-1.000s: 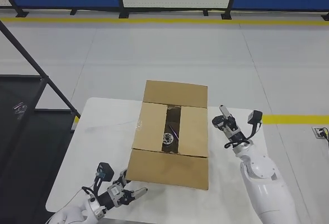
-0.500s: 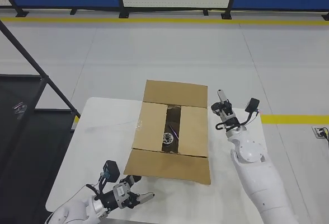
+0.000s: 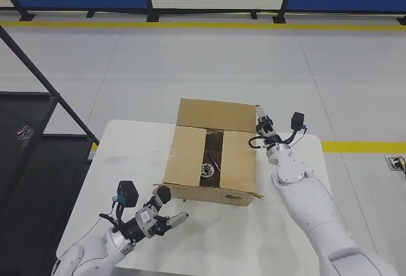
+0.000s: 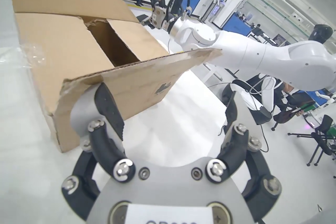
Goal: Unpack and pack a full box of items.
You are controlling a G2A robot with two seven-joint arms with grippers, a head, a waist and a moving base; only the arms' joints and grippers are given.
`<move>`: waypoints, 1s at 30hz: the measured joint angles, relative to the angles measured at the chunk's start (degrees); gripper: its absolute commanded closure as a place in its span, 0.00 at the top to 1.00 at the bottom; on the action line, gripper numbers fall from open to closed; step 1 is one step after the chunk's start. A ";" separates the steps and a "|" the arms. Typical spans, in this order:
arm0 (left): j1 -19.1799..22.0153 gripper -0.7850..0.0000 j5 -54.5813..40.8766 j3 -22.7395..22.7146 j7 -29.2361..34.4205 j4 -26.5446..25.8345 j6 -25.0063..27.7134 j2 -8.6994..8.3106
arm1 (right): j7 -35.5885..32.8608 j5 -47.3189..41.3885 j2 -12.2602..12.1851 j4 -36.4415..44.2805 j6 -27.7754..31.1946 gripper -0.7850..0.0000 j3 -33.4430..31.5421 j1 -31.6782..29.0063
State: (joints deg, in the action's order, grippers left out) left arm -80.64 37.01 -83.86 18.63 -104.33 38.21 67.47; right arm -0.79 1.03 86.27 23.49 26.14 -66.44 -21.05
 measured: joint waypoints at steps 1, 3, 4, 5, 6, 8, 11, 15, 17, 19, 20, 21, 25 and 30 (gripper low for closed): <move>0.20 1.00 0.14 0.40 -0.43 0.23 -0.47 0.04 | -0.52 -0.14 0.37 -1.00 0.38 1.00 0.30 0.66; 0.48 1.00 0.39 0.81 -0.74 0.57 -0.88 0.04 | -1.86 -1.00 0.84 -2.31 1.20 1.00 0.44 1.54; 0.61 1.00 0.59 0.97 -0.95 0.71 -1.20 0.04 | -3.37 -2.19 1.10 -3.05 2.24 1.00 0.23 2.03; 0.67 1.00 0.67 1.07 -1.15 0.78 -1.46 0.04 | -4.76 -3.43 1.21 -3.61 3.23 1.00 -0.13 2.36; 0.71 1.00 0.74 1.14 -1.35 0.78 -1.72 0.04 | -6.06 -4.76 1.24 -4.22 4.24 1.00 -0.63 2.69; 0.71 1.00 0.80 1.27 -1.74 0.54 -2.11 0.02 | -8.52 -7.23 1.10 -5.57 6.37 1.00 -1.76 3.45; 0.50 1.00 0.95 1.29 -2.04 0.01 -2.38 -0.06 | -12.66 -10.33 0.72 -6.78 8.95 1.00 -3.35 4.13; 0.31 1.00 1.44 1.34 -2.39 -0.55 -2.75 -0.16 | -19.30 -14.43 -0.06 -7.62 11.37 1.00 -5.52 4.53; 0.39 1.00 2.01 1.43 -2.73 -0.76 -3.22 -0.18 | -22.71 -16.06 -0.50 -7.70 12.30 1.00 -6.46 4.55; 0.66 1.00 2.91 1.63 -3.09 -0.81 -4.20 -0.17 | -26.77 -18.25 -0.85 -7.22 13.20 1.00 -7.47 4.28; 0.87 1.00 3.38 1.73 -3.15 -0.77 -5.12 -0.15 | -28.54 -19.20 -1.03 -6.99 13.51 1.00 -7.93 4.19; 1.18 1.00 3.76 1.90 -3.30 -0.77 -6.35 -0.10 | -30.12 -19.97 -1.26 -6.81 13.68 1.00 -8.36 4.16; 3.48 1.00 4.19 3.55 -3.74 -0.27 -11.61 0.27 | -35.50 -20.84 -2.31 -5.59 13.81 1.00 -9.47 4.30; 6.95 1.00 6.40 6.21 -4.41 1.17 -16.70 0.78 | -39.27 -19.17 -3.25 -2.90 13.19 1.00 -9.56 4.04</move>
State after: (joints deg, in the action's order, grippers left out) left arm -73.68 43.41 -77.64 14.23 -103.16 21.51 68.25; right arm -40.06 -18.14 83.02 20.59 39.33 -76.00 -17.01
